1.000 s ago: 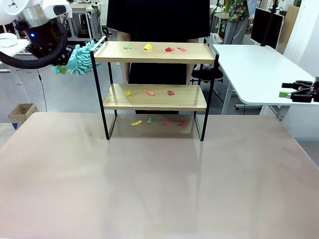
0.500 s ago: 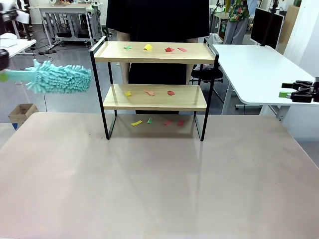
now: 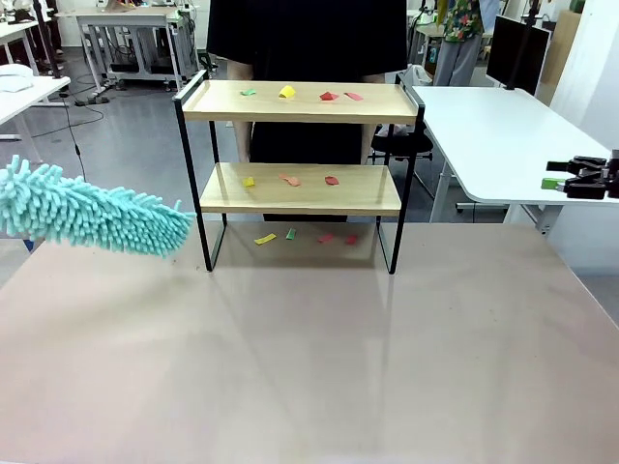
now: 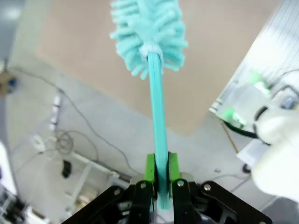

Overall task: Clean the shelf.
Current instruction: Clean the specific section of the Shelf indicated by the human with the Duster.

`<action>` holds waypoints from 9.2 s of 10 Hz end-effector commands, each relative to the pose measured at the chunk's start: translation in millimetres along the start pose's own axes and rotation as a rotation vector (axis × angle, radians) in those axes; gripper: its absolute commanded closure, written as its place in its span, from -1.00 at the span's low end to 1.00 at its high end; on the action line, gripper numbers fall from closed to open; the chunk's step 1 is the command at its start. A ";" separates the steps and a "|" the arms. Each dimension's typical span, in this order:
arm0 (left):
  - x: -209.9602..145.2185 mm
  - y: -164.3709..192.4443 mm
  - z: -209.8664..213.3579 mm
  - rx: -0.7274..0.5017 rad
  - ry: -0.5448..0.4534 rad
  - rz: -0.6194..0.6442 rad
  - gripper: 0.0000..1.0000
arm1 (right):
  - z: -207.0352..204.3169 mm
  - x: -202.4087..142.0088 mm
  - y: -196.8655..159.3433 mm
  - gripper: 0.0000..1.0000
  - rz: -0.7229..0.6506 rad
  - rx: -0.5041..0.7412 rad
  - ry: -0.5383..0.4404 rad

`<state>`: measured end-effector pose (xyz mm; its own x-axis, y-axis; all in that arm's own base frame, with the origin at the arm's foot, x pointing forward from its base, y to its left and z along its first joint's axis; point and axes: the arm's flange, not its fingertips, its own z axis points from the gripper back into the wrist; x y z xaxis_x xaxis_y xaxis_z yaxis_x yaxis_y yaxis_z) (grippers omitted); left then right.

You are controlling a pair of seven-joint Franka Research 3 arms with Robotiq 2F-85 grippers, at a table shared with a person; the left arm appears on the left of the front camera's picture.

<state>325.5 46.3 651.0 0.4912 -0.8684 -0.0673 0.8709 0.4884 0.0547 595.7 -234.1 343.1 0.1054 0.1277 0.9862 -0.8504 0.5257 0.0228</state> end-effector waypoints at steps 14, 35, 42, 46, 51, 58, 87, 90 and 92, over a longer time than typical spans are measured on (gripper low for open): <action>92.1 -57.9 -23.5 -0.122 0.026 -0.499 0.73 | -1.4 3.0 0.3 -1.00 0.005 0.003 -0.001; 94.4 -72.2 19.0 -0.157 -0.113 -0.444 0.73 | -1.4 3.0 0.3 -1.00 0.005 0.003 -0.001; 155.5 -189.5 186.8 -0.076 -0.552 0.034 0.73 | -1.4 3.0 0.3 -1.00 0.005 0.003 -0.001; 256.3 -230.1 211.5 0.119 -0.672 0.434 0.73 | -1.4 3.0 0.3 -1.00 0.005 0.003 -0.001; 372.6 -232.9 204.4 0.152 -0.550 0.518 0.73 | -1.4 3.0 0.3 -1.00 0.005 0.003 -0.001; 417.6 -270.5 172.7 0.236 -0.565 0.729 0.73 | -1.4 3.0 0.3 -1.00 0.005 0.003 -0.001; 344.1 -149.0 66.0 0.102 -0.354 1.180 0.73 | -1.4 3.0 0.3 -1.00 0.005 0.003 -0.001; 286.6 -131.6 84.4 0.254 -0.344 1.238 0.73 | -1.4 3.0 0.3 -1.00 0.005 0.003 -0.001; 274.1 -140.0 98.0 0.328 -0.358 1.223 0.73 | -1.4 3.0 0.3 -1.00 0.005 0.003 -0.001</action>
<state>343.4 -271.6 724.5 0.8935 0.1419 0.4260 -0.1977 0.9762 0.0896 595.8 -234.0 342.8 0.1057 0.1276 0.9862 -0.8505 0.5255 0.0231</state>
